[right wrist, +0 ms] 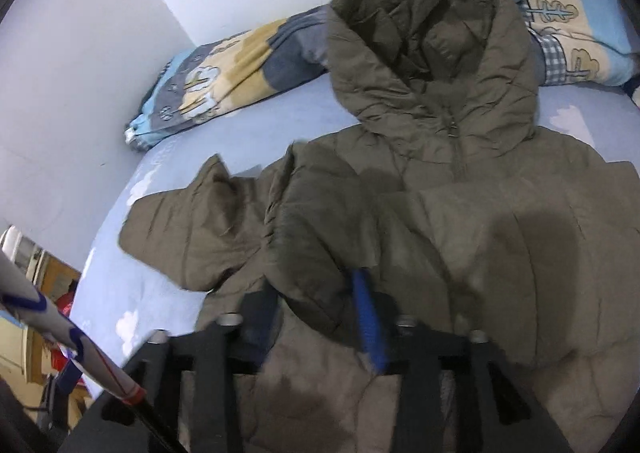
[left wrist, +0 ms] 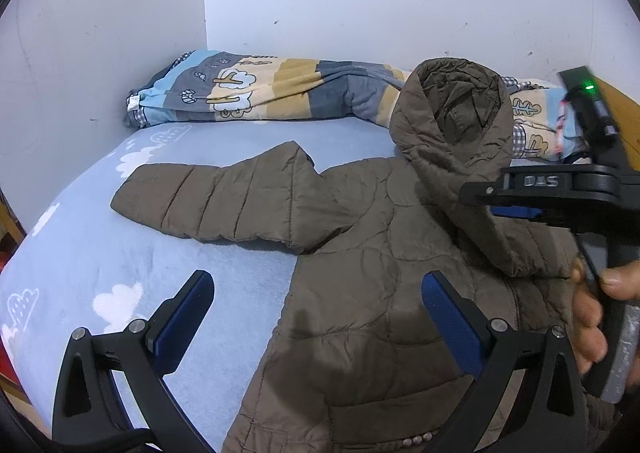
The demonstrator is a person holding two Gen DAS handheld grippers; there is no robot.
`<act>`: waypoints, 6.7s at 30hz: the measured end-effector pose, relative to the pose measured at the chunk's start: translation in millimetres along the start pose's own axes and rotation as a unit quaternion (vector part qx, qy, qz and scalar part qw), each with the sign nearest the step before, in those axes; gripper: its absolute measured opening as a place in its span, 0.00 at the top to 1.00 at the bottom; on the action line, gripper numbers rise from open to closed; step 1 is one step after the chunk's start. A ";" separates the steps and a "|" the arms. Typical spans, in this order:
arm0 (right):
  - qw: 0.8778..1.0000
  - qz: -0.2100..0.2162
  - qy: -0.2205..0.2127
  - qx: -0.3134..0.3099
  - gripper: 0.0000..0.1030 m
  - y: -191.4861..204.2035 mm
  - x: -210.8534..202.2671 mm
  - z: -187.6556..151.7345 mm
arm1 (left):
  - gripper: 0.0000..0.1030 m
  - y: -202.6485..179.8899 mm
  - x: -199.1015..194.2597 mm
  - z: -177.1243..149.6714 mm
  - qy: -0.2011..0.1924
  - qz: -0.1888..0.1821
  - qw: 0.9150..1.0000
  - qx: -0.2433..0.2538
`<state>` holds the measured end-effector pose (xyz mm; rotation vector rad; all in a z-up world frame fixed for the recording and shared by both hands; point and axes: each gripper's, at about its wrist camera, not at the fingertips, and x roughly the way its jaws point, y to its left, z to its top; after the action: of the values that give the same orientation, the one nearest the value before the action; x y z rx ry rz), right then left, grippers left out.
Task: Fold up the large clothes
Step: 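Lay the sleeve on the jacket body, open the right gripper, withdraw, then reach the left gripper to the other sleeve cuff and grasp it, then lift the sleeve with the left gripper and fold it across the jacket body, then lay the sleeve on the jacket body, open the left gripper, withdraw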
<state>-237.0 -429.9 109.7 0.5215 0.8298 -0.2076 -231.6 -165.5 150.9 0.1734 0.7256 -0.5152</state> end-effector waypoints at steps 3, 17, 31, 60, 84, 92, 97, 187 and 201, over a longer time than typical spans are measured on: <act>1.000 0.012 -0.014 -0.014 0.45 3.4 -22.2 -3.6 | 0.00 1.0 -0.3 -0.2 0.000 -0.001 1.000 -0.001; 0.972 -0.220 -0.045 0.075 0.45 -165.6 -60.9 10.3 | 0.00 -4.9 10.4 -0.8 0.015 0.001 1.000 0.000; 0.965 -0.242 -0.019 0.094 0.41 -186.1 -30.4 1.3 | 0.00 -5.1 17.3 -1.3 0.022 0.009 1.000 0.002; 0.998 -0.055 0.010 -0.016 0.35 -6.3 -75.5 -75.8 | 0.00 14.3 19.6 2.4 0.050 0.004 0.998 -0.024; 1.000 -0.014 -0.002 -0.023 0.32 -32.9 -102.0 -141.3 | 0.00 186.1 72.7 30.5 0.059 0.082 0.979 -0.177; 0.999 -0.021 0.000 -0.035 0.32 -28.0 -97.1 -141.8 | 0.09 286.6 103.2 33.4 0.057 0.015 0.949 -0.309; 0.999 -0.026 0.002 -0.036 0.32 -30.1 -91.2 -139.1 | 0.32 336.0 126.6 31.8 0.060 -0.001 0.920 -0.387; 0.975 -0.110 -0.152 0.118 0.38 -146.5 -181.6 -92.5 | 0.43 -157.0 66.4 40.7 0.034 -0.177 0.981 0.066; 0.987 -0.139 -0.034 0.077 0.43 -169.4 -59.4 -69.3 | 0.40 -61.0 170.3 13.4 0.104 -0.079 0.991 -0.002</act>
<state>-384.6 -540.4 54.5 0.5396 0.8215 -0.5480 -147.3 -288.6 47.8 0.1675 0.9498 -0.6530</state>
